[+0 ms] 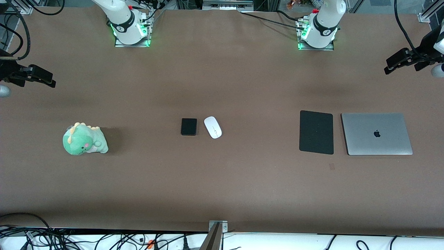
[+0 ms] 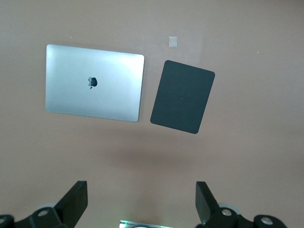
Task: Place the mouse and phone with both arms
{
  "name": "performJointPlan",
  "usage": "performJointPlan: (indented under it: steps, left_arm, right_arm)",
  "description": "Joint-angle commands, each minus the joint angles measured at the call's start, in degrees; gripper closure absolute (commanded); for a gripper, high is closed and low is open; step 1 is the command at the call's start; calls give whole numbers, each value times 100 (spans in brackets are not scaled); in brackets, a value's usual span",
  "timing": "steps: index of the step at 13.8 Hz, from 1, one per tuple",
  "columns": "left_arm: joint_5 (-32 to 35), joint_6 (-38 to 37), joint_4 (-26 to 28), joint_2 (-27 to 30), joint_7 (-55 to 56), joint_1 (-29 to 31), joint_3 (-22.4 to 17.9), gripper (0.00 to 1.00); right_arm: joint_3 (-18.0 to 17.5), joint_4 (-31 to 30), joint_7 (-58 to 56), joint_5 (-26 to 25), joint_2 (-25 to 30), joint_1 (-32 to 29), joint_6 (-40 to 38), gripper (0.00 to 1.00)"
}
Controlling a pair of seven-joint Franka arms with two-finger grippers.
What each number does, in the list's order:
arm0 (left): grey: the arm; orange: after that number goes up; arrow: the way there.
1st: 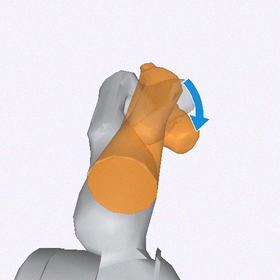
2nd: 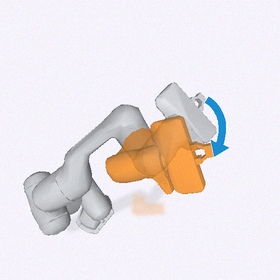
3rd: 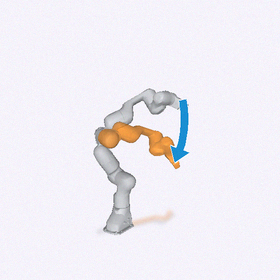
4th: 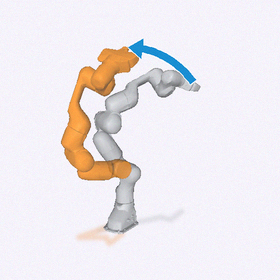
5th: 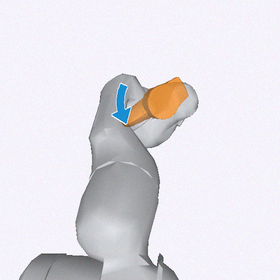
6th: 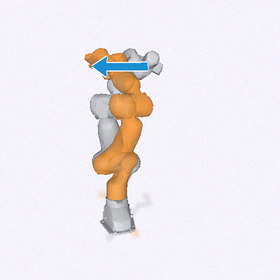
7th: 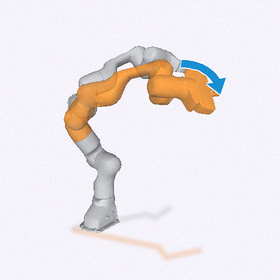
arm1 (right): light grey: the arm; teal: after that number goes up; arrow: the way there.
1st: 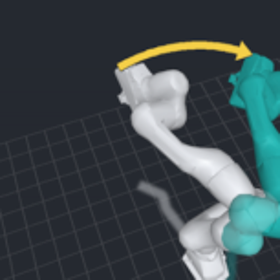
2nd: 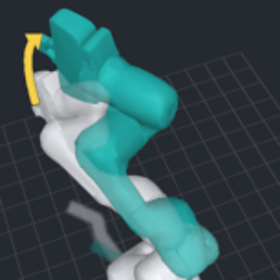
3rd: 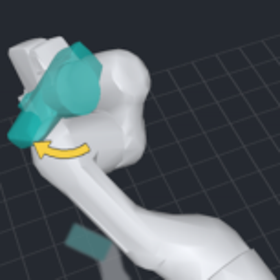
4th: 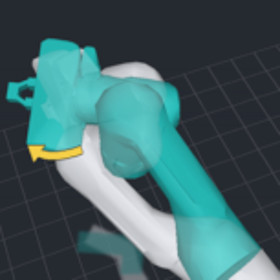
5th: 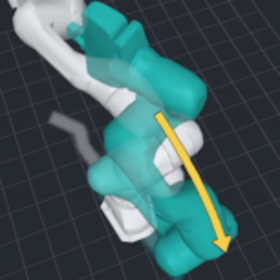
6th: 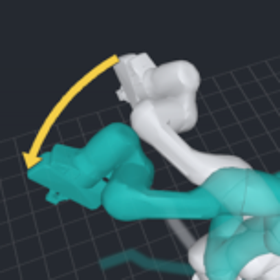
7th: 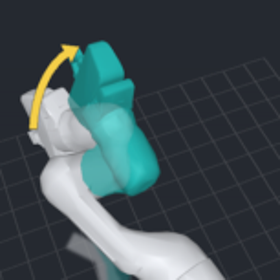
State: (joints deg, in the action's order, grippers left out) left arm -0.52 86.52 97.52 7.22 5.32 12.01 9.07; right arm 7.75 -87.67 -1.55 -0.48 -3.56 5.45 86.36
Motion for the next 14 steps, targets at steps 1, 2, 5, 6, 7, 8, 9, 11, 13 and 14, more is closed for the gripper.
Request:
performJointPlan:
  steps: [1,2,5,6,7,8,9,11,13,14]
  left_arm:
    - [105,40,48,70,-137,74,33,0]
    - [105,40,48,69,-111,74,33,0]
    - [27,49,48,-105,38,48,112,0]
    - [-9,58,31,-298,135,-5,130,0]
    - [-227,75,-30,-500,284,-31,148,0]
    - [-464,154,-179,-798,511,-32,270,0]
    - [-562,242,-337,-1079,792,-32,384,0]
    - [-589,452,-680,-1615,1267,-49,813,0]
    - [-746,995,-725,-2029,2047,-58,1279,0]
    - [-765,1312,-725,-2275,2513,-110,1516,0]
  right_arm:
    - [-1,127,-56,30,-75,-9,-23,0]
    - [-1,127,-47,30,-75,0,-32,0]
    - [-10,127,-47,30,-75,0,-32,0]
    - [-10,127,-47,30,-75,0,-32,0]
    - [-10,127,-47,30,-75,0,-32,0]
    - [-10,127,-30,65,-75,0,-32,0]
    - [-10,127,23,83,-75,9,-58,0]
    - [-10,119,6,66,-84,192,-85,0]
    - [-10,110,-3,30,-101,307,-93,0]
    - [-10,110,6,30,-128,316,-102,0]
